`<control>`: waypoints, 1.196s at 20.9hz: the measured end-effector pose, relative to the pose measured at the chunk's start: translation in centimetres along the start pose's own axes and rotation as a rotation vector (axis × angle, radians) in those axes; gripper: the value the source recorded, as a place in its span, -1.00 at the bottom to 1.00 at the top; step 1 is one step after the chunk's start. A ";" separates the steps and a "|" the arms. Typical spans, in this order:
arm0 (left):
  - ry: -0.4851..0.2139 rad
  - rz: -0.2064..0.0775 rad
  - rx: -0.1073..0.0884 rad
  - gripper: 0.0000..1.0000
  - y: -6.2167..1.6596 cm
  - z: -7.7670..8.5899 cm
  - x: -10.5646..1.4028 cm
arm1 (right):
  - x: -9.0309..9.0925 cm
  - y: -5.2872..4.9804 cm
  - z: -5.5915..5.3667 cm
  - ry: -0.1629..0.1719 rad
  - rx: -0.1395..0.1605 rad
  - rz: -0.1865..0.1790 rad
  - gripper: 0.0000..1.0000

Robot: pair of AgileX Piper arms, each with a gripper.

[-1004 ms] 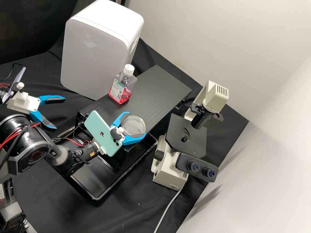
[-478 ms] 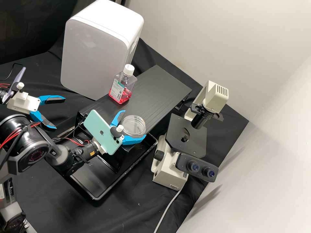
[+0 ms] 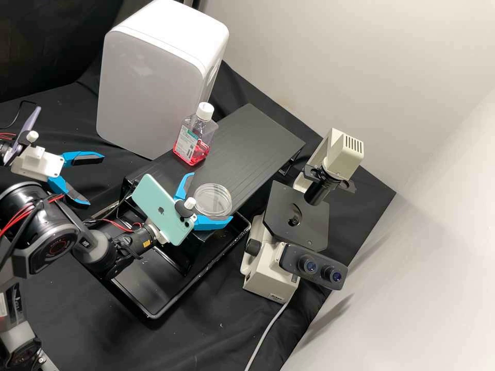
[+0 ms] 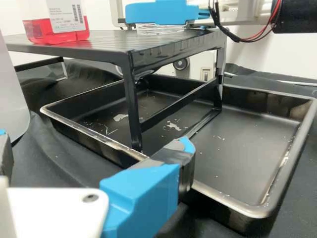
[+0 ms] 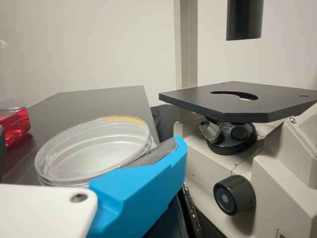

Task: Place the lid on the petri dish

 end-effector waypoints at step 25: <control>0.018 0.015 -0.007 1.00 0.26 -0.2 0.2 | 0.1 -0.1 0.2 -0.002 -0.003 -0.003 -1.00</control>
